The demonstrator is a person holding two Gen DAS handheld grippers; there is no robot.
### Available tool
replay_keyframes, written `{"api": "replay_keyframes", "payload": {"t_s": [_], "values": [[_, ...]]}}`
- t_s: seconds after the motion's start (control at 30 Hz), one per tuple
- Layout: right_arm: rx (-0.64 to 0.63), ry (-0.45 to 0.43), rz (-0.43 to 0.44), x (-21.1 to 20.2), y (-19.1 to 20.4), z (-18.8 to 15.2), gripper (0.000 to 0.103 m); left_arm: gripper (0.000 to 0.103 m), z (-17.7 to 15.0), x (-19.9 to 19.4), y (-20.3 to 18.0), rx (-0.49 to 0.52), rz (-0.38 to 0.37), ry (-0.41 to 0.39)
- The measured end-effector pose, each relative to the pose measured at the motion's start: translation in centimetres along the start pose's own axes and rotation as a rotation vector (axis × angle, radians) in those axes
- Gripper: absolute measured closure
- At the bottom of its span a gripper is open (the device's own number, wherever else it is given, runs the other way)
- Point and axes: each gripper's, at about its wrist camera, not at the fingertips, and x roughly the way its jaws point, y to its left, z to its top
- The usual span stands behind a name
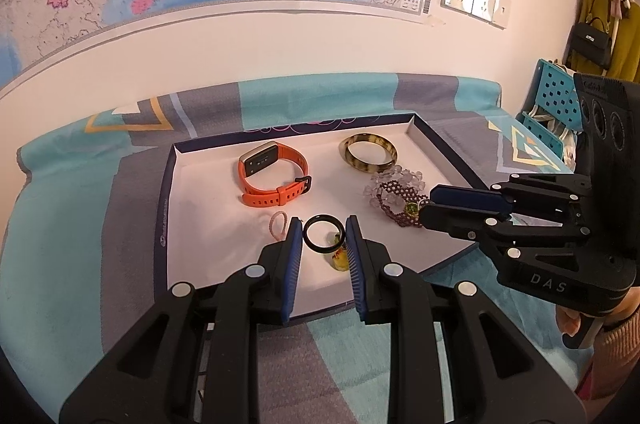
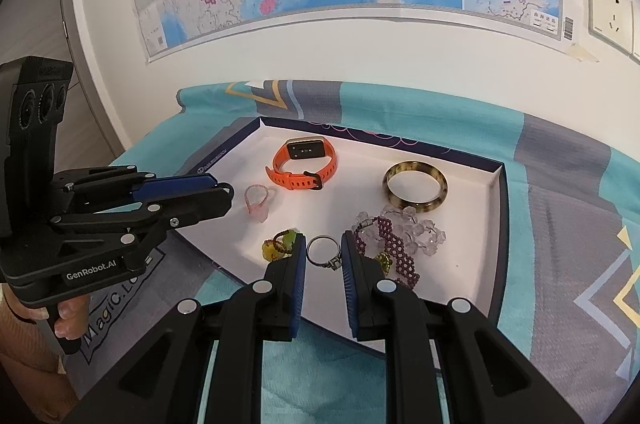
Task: Organize jewelry
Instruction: 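Carry the black ring into the box with the left tool while the right tool carries the silver ring there, then lower the black ring into the box with the left tool while the right tool releases the silver ring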
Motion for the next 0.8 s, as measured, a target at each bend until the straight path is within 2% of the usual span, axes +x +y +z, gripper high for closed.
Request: {"api": "replay_keyframes", "payload": {"t_s": [0.8], "values": [[0.008, 0.025, 0.003, 1.7, -0.3, 0.5, 0.087, 0.080, 0.6, 2.0, 0.1, 0.001, 0.014, 0.034]]}}
